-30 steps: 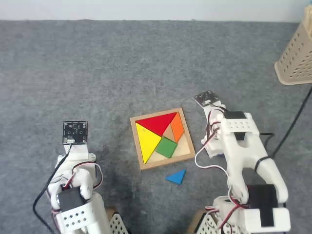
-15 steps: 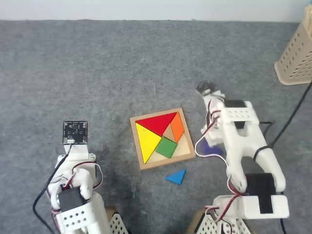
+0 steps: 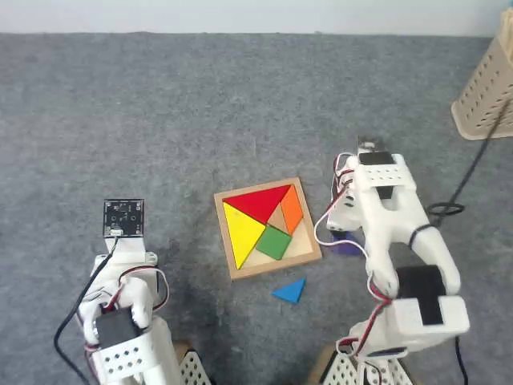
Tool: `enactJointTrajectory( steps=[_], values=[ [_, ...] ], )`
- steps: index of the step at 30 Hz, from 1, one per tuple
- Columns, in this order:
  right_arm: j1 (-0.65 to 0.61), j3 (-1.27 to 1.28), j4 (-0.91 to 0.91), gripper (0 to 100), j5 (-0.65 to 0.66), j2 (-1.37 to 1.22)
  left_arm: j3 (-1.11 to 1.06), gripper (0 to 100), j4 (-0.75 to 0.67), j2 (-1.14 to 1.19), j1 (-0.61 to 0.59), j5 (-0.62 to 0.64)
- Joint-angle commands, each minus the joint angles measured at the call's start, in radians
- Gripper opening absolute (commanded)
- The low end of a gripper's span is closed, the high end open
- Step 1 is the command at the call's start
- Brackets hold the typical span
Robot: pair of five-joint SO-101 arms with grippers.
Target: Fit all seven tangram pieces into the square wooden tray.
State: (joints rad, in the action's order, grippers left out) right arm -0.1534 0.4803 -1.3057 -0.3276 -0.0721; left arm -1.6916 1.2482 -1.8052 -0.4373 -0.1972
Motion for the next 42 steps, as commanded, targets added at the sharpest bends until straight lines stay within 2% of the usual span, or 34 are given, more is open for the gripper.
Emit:
enactJointTrajectory(
  steps=[1,4,21,39,42],
  values=[
    [-0.002,-0.080,-0.016,24.4,-0.103,-0.021,0.007,1,0.008,-0.014,-0.005,-0.005],
    [0.008,-0.121,-0.018,20.7,-0.141,-0.058,0.007,1,0.008,-0.014,-0.005,-0.005],
    [0.002,-0.199,0.030,21.3,-0.499,-0.173,0.007,1,0.008,-0.014,-0.005,-0.005],
    [0.010,-0.279,0.018,20.9,-0.509,-0.315,0.007,1,0.008,-0.014,-0.005,-0.005],
    [0.036,-0.319,0.016,20.9,-0.549,-0.315,0.007,1,0.008,-0.014,-0.005,-0.005]
  ],
)
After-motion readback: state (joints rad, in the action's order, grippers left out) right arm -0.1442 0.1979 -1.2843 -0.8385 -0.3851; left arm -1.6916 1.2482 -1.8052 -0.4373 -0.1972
